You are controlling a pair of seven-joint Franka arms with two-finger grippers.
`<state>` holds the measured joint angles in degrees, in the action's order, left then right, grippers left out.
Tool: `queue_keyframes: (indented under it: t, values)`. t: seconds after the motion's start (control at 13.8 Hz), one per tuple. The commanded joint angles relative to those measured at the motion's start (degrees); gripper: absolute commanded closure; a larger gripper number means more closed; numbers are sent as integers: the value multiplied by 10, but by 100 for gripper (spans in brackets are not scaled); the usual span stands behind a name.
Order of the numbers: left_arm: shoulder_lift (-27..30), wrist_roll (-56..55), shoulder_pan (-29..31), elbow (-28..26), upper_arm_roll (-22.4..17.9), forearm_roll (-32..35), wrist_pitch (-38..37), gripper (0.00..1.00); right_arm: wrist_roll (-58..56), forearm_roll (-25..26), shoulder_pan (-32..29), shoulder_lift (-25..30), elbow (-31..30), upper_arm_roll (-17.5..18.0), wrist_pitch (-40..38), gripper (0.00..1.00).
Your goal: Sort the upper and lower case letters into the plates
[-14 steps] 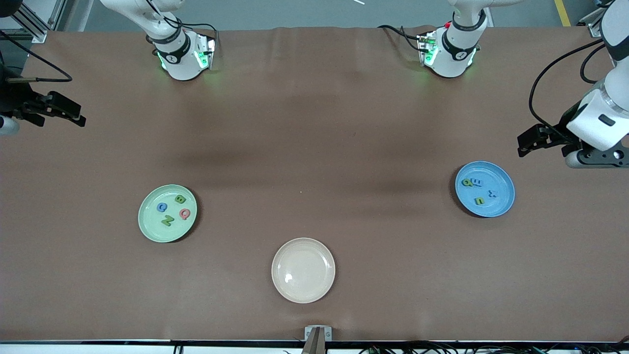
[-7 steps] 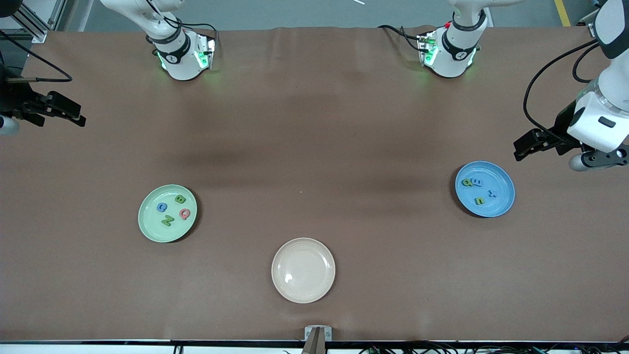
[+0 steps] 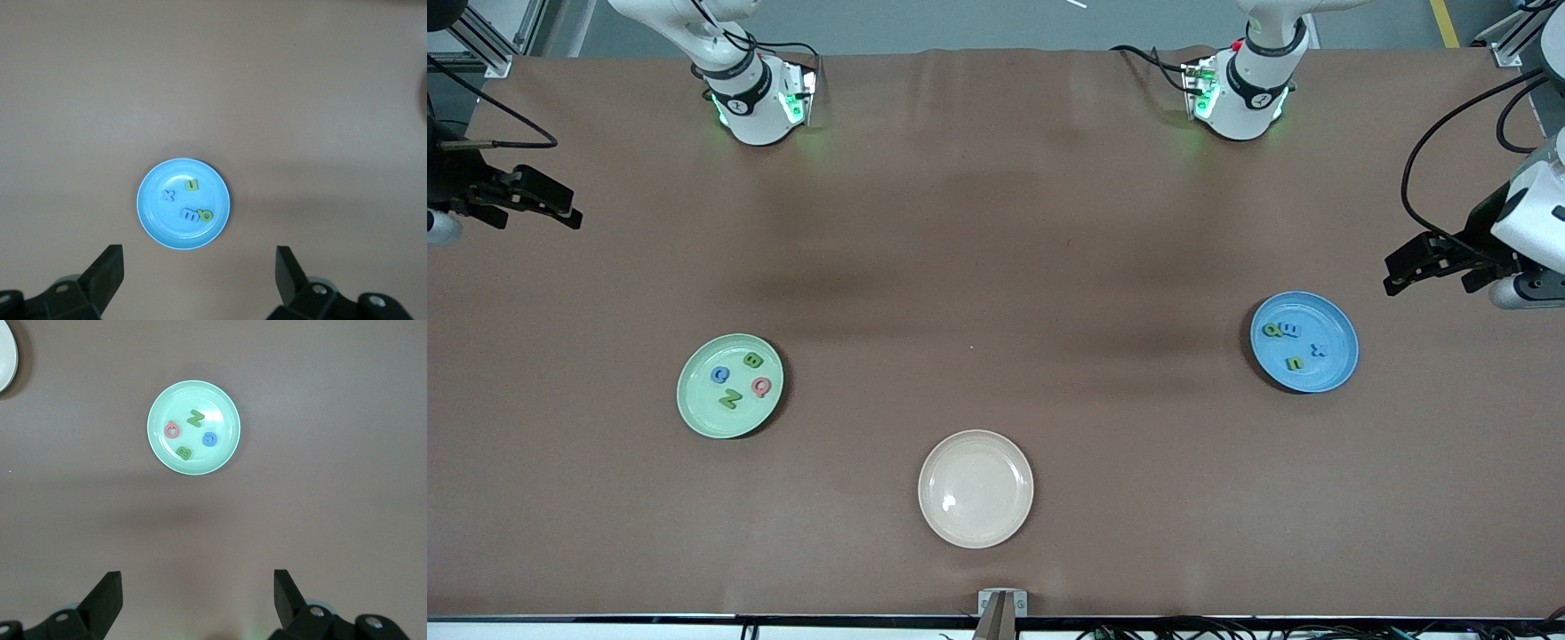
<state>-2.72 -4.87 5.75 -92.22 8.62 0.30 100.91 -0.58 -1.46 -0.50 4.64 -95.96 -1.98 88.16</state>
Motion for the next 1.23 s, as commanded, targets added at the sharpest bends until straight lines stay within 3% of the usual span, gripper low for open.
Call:
queue_keyframes:
  t: [0.0, 0.29, 0.58, 0.94, 1.16]
  values:
    - [11, 1, -7, 38, 0, -9, -34, 0, 6, -7, -6, 15, -15, 3, 1, 0]
    - [0, 0, -10, 71, -3, -11, -54, 0, 6, -7, -6, 15, -15, 3, 1, 0]
    - [-55, 3, -9, 141, -3, -13, -113, 0, -1, -7, -6, 15, -15, 3, 5, 0]
    - [-50, 5, -5, 132, -1, -12, -101, 0, -27, -7, -8, 15, -15, 2, 9, 0]
    - [-23, 10, -2, 89, 1, -15, -84, 0, -27, -7, -9, 15, -15, 2, 8, 0]
